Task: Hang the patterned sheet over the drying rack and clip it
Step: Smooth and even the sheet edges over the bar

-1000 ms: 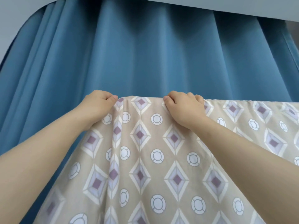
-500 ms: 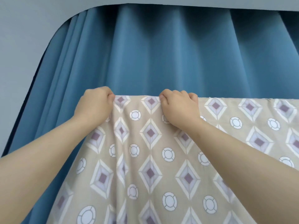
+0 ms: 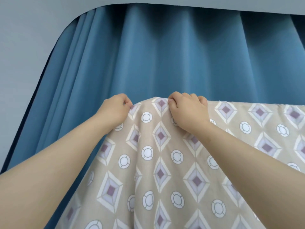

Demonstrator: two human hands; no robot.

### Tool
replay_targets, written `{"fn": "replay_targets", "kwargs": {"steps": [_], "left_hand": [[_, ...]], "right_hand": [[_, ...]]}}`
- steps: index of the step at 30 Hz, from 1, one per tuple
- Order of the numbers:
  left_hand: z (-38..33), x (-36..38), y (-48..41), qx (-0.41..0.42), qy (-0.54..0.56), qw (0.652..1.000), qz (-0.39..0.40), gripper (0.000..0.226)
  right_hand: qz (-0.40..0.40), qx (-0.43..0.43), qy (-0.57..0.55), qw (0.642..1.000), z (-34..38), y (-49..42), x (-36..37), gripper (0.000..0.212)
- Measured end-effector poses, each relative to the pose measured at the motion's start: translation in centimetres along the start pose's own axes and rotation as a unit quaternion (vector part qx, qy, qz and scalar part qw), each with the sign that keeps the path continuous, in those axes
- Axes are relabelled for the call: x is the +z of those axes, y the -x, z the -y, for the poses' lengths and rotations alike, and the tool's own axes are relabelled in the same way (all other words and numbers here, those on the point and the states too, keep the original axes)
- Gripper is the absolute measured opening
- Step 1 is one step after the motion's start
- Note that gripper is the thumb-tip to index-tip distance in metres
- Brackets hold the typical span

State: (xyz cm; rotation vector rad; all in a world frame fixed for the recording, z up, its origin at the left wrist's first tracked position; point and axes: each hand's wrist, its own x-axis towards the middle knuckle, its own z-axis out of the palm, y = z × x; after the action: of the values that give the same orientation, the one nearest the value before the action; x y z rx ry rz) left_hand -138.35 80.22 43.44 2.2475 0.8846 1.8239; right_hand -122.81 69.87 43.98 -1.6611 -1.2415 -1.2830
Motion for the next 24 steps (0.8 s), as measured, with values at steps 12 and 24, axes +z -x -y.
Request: {"fn": "replay_targets", "kwargs": {"steps": [12,24], "left_hand": [[-3.3,2.0,0.1,0.078,-0.027,0.996,0.031,0.032],[-5.6,4.4,0.2,0.181,-0.150,0.972,0.010,0.035]], "right_hand": [[0.005,-0.010,-0.004,1.000,-0.7,-0.2,-0.3,0.035],[0.004,-0.041,0.003,0.999,-2.5,0.5,-0.6,0.035]]}}
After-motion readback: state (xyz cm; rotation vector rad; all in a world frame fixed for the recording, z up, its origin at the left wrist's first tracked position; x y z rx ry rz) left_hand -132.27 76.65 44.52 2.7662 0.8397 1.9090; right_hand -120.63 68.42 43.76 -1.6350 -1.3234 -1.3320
